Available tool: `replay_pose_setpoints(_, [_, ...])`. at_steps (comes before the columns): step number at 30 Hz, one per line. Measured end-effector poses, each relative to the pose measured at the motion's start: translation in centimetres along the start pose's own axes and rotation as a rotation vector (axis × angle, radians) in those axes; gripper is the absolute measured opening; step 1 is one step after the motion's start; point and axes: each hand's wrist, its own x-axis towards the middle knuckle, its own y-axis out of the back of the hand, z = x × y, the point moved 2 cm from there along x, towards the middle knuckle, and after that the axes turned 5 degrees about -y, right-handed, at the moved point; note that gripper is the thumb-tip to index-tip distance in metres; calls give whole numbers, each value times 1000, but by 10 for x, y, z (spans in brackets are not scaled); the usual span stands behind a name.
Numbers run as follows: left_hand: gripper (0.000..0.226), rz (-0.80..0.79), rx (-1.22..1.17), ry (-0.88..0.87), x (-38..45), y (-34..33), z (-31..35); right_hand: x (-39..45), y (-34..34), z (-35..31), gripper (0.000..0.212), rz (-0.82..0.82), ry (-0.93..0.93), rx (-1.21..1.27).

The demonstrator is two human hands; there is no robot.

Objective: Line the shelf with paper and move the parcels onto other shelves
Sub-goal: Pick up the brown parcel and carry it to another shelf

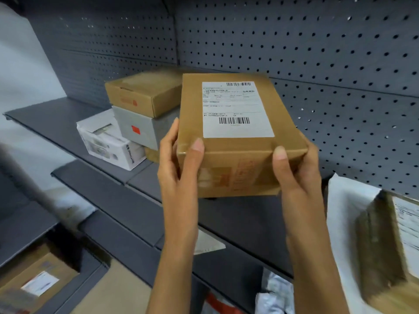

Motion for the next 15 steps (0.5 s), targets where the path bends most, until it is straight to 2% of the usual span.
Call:
replay_pose_setpoints(4, [58,-71,13,16,35,9,-23,14,-21,12,38,69,16,5])
replay_pose_setpoints(9, [50,-187,49,-16,68,9,-43,30,-35,27,39,151,-9,-7])
replay_pose_setpoints(15, [41,-174,69,-59,95,1,-56,44,-50,31,34,185,10,-3])
